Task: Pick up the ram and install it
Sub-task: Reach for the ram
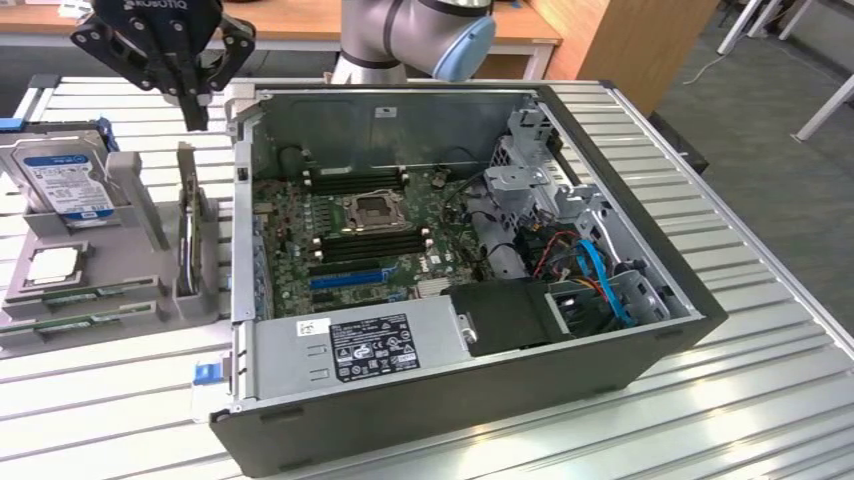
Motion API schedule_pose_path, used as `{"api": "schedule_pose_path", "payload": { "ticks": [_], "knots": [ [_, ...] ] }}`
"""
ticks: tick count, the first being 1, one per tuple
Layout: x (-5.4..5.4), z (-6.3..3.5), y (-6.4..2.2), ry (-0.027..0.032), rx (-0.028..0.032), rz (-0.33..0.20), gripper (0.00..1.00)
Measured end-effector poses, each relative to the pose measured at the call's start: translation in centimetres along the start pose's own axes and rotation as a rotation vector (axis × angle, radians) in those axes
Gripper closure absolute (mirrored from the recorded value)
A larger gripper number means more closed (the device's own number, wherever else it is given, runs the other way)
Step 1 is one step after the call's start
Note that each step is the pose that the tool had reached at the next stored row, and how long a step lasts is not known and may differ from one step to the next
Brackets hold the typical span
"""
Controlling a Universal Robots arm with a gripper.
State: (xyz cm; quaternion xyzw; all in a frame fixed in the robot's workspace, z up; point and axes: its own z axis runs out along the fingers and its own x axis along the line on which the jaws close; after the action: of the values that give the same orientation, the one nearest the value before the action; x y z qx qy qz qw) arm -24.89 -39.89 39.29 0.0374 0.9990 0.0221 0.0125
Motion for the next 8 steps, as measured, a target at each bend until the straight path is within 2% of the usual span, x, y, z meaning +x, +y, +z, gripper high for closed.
{"api": "schedule_pose_path", "payload": {
  "ticks": [8],
  "knots": [
    [1.7,-0.02,-0.13,-0.0001,-0.0001,0.000,0.90]
  ]
}}
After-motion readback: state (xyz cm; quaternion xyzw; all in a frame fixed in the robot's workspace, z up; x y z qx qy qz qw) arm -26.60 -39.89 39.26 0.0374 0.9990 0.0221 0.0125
